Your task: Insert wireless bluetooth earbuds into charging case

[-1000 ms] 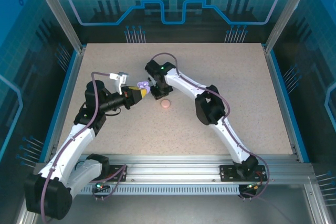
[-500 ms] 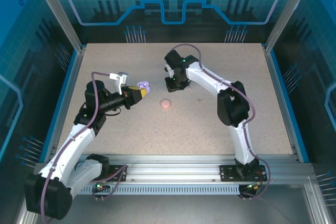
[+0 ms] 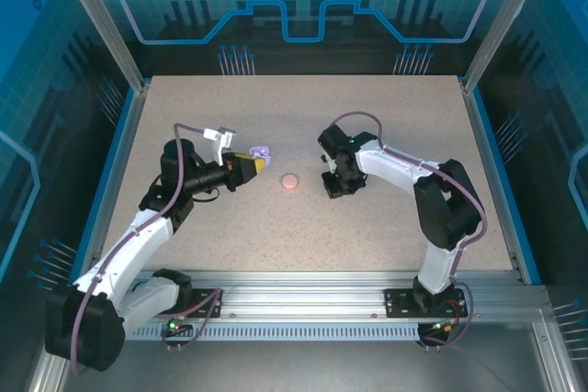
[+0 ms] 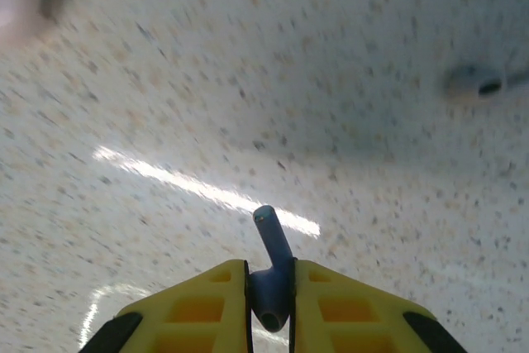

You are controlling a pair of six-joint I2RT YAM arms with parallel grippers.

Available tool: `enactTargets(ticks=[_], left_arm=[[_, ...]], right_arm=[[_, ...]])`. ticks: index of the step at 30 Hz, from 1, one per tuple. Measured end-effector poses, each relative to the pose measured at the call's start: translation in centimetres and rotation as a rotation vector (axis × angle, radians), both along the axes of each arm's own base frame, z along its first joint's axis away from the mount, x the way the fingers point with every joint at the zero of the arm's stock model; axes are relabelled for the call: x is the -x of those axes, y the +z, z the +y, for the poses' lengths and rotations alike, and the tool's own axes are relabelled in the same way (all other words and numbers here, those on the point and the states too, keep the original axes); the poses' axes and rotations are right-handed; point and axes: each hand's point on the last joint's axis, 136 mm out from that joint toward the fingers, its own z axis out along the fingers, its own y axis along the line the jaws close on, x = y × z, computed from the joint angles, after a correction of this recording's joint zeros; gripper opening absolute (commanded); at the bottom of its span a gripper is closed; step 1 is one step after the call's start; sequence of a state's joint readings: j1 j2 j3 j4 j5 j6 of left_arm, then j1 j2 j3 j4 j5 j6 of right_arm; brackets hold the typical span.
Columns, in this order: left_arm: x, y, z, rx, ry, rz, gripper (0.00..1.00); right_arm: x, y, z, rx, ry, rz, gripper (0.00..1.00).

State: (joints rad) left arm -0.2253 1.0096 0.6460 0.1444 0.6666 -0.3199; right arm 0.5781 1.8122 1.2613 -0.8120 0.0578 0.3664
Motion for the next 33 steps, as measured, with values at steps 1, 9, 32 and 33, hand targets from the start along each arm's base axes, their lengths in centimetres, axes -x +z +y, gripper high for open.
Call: enactTargets(ticks=[1, 9, 32, 33], left_arm=[[0.1, -0.1, -0.3, 0.0, -0.01, 0.004, 0.1], [0.1, -1.0, -2.4, 0.0, -0.047, 0.022, 0.1], [-0.2, -1.3, -2.4, -0.009, -0.028, 0.022, 0.09], [-0.2, -1.3, -2.4, -0.009, -0.028, 0.022, 0.09]], right_arm=[[0.3, -0.4, -0.2, 0.011, 0.003, 0.005, 0.16], [0.8, -1.3, 0.7, 0.047, 0.048, -0.011, 0.16], [0.2, -3.2, 1.7, 0.099, 0.115, 0.006, 0.47], [0.2, -3.1, 1.7, 0.097, 0.117, 0.004, 0.47]])
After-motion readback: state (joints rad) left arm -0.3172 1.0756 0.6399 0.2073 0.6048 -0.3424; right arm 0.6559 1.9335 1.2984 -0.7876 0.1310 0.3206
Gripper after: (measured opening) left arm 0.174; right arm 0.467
